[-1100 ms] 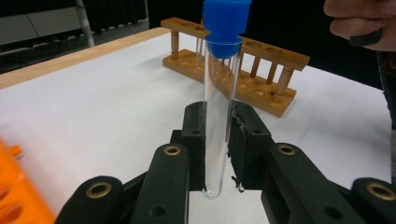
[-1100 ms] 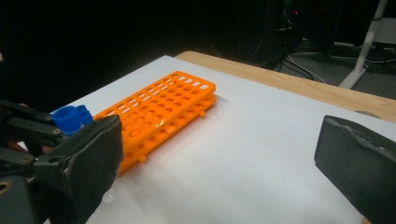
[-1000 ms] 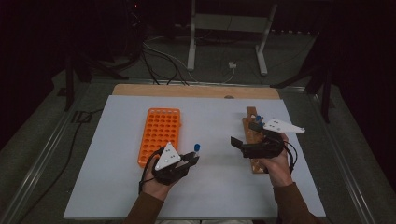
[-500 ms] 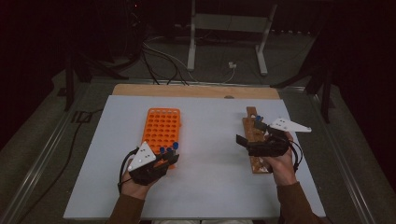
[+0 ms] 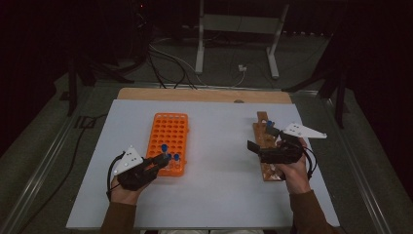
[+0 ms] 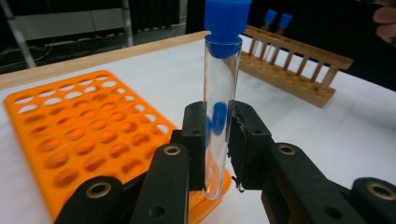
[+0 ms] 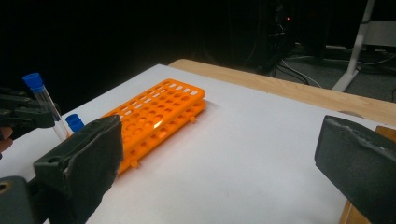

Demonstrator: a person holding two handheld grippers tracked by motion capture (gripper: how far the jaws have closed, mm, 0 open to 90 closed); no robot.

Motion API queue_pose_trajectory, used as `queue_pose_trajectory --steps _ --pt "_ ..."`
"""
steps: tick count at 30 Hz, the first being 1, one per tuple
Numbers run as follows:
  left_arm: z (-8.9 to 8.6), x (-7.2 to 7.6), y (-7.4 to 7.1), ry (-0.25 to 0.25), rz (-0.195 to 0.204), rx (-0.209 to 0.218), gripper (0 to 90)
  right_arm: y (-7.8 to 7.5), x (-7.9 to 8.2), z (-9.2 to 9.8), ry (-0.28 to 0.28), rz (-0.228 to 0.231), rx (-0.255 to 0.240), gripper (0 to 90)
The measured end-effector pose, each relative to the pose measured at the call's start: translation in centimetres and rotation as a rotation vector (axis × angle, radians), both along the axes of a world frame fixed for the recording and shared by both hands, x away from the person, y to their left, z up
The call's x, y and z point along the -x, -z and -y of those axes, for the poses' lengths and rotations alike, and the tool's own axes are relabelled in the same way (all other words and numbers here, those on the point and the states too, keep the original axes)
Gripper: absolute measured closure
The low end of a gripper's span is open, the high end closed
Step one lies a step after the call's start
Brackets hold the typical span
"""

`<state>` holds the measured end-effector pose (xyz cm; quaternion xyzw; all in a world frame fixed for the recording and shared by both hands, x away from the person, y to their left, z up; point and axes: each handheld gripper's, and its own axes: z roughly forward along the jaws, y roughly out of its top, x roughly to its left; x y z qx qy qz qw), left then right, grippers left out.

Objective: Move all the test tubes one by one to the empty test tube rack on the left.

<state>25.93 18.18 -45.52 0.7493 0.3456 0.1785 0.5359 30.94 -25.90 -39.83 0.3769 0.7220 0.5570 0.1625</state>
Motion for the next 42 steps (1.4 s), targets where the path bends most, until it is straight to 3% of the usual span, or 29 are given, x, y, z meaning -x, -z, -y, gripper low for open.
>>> queue_pose_trajectory --steps 8,14,18,24,29,31,35,42 --pt "-0.5 -0.7 0.9 -0.049 -0.004 -0.020 77.9 0.0 0.0 -0.1 -0.008 0.001 0.000 1.2" --pt "-0.2 -1.3 1.7 -0.057 -0.015 -0.036 78.0 0.1 0.0 -0.3 -0.014 0.000 0.006 1.2" --pt "0.0 -1.7 2.3 -0.062 -0.039 -0.067 78.0 0.2 0.0 -0.4 -0.018 -0.001 0.006 1.2" --pt "0.4 -1.8 3.1 -0.070 -0.104 -0.158 78.0 0.1 0.1 -0.2 -0.020 0.003 0.004 1.2" --pt "0.4 -1.7 3.1 -0.069 -0.128 -0.171 78.1 0.1 0.1 -0.1 -0.019 0.006 0.002 1.2" --pt "0.6 -1.8 3.2 -0.065 -0.143 -0.197 78.1 0.0 0.1 0.0 -0.020 0.003 -0.001 1.2" --pt "1.0 -1.7 3.4 -0.061 -0.139 -0.238 78.2 0.0 0.1 0.0 -0.020 0.005 0.000 1.2" --pt "1.0 -1.5 3.4 -0.061 -0.141 -0.238 78.1 0.0 0.1 0.1 -0.019 0.007 0.001 1.2"
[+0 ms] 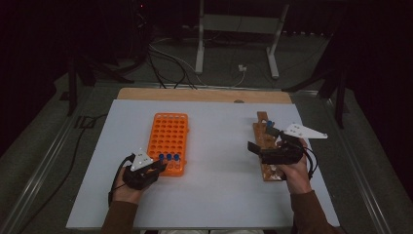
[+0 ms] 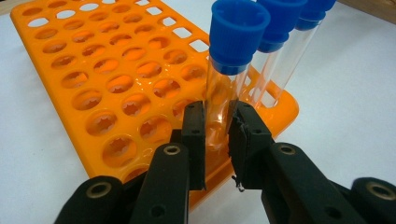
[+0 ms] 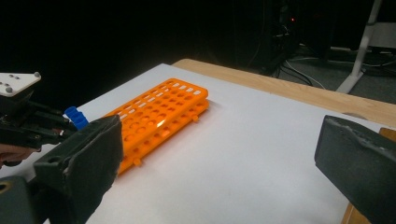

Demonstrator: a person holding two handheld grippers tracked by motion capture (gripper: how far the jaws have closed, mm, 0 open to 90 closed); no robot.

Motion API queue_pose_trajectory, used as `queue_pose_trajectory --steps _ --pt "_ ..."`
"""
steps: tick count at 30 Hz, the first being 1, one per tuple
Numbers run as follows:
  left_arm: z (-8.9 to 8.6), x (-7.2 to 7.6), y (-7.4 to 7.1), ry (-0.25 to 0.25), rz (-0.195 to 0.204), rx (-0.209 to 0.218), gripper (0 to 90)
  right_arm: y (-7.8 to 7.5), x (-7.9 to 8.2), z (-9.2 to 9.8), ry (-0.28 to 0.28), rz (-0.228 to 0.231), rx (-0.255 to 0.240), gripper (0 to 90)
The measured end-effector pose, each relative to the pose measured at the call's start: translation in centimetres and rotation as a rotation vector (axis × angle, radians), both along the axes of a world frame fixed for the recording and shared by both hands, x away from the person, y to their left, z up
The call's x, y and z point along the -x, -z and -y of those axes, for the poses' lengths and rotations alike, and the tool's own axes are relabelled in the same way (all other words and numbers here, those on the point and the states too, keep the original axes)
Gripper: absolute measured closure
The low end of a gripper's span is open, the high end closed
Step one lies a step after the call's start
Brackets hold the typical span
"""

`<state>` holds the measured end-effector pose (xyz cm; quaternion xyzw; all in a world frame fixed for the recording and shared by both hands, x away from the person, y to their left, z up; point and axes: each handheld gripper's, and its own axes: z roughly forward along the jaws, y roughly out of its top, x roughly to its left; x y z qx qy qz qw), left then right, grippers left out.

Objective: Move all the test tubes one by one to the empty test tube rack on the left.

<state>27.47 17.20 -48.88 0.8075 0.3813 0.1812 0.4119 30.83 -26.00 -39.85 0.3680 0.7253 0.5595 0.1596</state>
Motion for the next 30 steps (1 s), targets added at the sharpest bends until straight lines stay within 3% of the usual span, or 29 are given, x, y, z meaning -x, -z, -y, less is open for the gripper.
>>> queue_pose_trajectory --steps 8,12,30 --pt "-0.02 0.02 0.03 -0.003 -0.002 0.010 77.4 0.04 0.02 -0.08 -0.003 -0.002 0.001 1.2" --pt "-0.16 -0.02 0.07 -0.004 -0.013 0.034 76.0 0.11 -0.02 -0.13 -0.006 -0.002 0.004 1.2" --pt "-0.87 0.51 -0.67 -0.017 -0.001 0.129 49.6 0.02 0.02 0.16 -0.007 0.004 0.001 1.2"
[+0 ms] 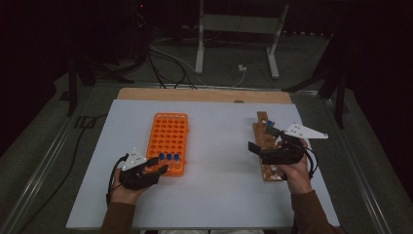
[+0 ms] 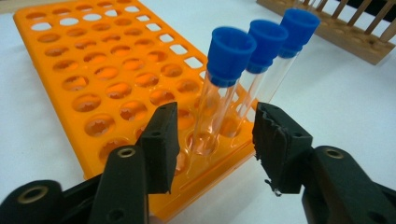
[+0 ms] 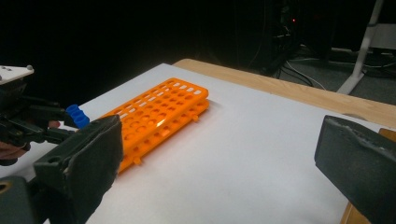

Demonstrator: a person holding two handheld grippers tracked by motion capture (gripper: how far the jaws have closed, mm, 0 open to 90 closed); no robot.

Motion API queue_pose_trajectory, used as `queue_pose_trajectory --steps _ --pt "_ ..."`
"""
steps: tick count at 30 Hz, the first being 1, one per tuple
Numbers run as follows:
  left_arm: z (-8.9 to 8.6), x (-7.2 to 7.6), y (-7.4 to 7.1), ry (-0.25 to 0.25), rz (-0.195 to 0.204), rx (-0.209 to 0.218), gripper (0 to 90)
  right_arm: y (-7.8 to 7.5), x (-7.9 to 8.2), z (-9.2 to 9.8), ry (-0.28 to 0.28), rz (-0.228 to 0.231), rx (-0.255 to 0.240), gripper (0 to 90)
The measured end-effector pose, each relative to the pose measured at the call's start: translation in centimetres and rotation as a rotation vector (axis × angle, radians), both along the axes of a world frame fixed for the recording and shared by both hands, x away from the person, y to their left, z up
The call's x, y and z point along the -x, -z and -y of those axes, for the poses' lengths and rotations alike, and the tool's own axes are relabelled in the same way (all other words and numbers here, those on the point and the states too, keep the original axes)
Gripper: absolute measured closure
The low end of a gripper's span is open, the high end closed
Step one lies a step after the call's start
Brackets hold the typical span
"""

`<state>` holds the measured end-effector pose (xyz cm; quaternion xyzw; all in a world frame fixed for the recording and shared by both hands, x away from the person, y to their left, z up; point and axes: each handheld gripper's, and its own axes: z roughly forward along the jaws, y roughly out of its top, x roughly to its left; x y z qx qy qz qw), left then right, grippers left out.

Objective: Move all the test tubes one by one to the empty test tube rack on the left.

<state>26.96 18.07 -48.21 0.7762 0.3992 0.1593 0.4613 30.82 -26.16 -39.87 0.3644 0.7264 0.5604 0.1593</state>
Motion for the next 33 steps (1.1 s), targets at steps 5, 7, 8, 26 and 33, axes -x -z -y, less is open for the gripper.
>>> queue_pose_trajectory --steps 5,7,8,26,33 --pt "0.0 0.4 -0.4 0.000 0.020 0.028 36.4 0.0 0.0 0.1 0.001 0.003 -0.001 1.2" --pt "0.0 0.6 -0.7 -0.007 0.034 0.042 32.7 0.0 0.0 0.1 0.001 0.002 -0.002 1.2" --pt "0.1 0.6 -0.8 -0.015 0.041 0.046 29.5 0.0 0.0 0.1 0.001 0.003 -0.002 1.2" --pt "1.8 1.3 -2.5 -0.034 0.182 0.110 1.1 0.5 -0.4 0.5 0.009 -0.015 0.003 1.2" --pt "3.1 1.1 -2.9 -0.010 0.203 0.108 0.8 0.8 -0.8 1.3 0.037 -0.021 -0.001 1.1"
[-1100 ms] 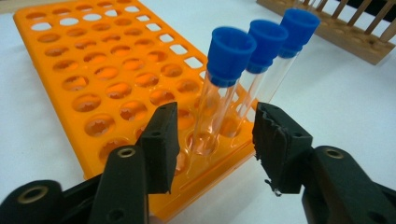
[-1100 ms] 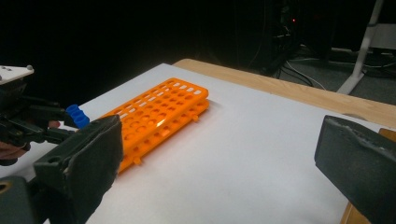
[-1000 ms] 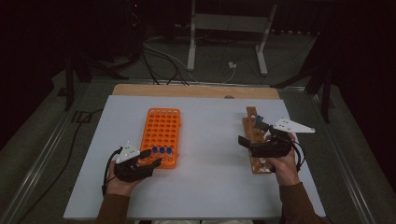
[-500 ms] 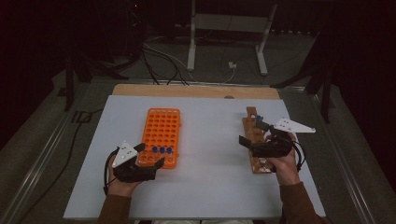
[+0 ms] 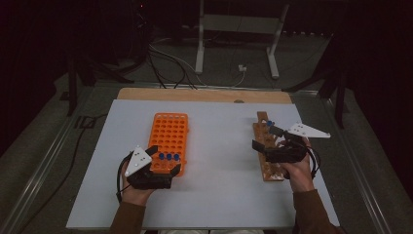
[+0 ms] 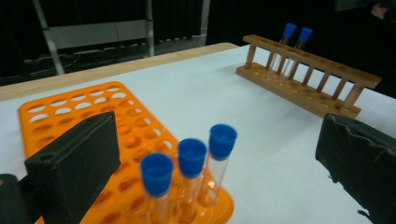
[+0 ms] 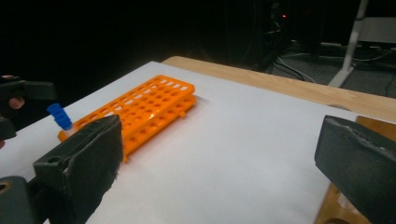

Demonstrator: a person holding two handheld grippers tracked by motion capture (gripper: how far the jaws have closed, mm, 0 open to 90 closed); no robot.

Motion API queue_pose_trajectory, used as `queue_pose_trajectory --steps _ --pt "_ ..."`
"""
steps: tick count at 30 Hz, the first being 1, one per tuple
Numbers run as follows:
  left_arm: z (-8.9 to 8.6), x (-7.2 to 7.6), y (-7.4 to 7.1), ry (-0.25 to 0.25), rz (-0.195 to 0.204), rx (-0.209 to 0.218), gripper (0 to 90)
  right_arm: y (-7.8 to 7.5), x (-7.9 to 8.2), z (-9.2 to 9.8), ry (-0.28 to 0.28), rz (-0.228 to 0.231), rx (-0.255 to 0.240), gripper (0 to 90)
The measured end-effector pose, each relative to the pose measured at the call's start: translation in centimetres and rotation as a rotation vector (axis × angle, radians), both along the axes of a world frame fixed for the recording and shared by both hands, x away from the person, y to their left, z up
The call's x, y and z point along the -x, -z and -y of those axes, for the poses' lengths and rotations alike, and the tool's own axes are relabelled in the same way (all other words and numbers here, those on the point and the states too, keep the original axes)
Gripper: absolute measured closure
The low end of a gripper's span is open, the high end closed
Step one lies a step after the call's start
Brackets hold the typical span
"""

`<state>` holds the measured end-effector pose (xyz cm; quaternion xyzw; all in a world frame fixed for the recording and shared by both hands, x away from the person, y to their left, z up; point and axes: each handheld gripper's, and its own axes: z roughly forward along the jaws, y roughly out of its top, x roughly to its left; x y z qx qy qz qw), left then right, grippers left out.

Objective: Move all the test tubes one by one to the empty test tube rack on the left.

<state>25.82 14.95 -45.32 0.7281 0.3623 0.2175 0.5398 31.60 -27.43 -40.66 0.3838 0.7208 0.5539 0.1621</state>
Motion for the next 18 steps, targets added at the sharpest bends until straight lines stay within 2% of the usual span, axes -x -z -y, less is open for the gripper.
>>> queue_pose_trajectory --steps 4,8,11,18 --pt "0.5 -0.1 -0.1 0.014 0.004 0.000 0.8 0.1 -0.2 0.4 0.041 0.015 0.045 1.1" --pt "0.9 -0.3 -0.1 0.021 0.012 -0.007 0.8 0.3 -0.4 1.1 0.084 0.025 0.060 1.2" --pt "1.3 -0.4 -0.1 0.027 0.012 -0.008 0.8 0.5 -0.7 1.7 0.125 0.033 0.089 1.2" --pt "2.0 -0.7 0.1 0.040 0.009 -0.025 0.9 2.0 -1.9 3.0 0.187 0.003 0.135 5.4"
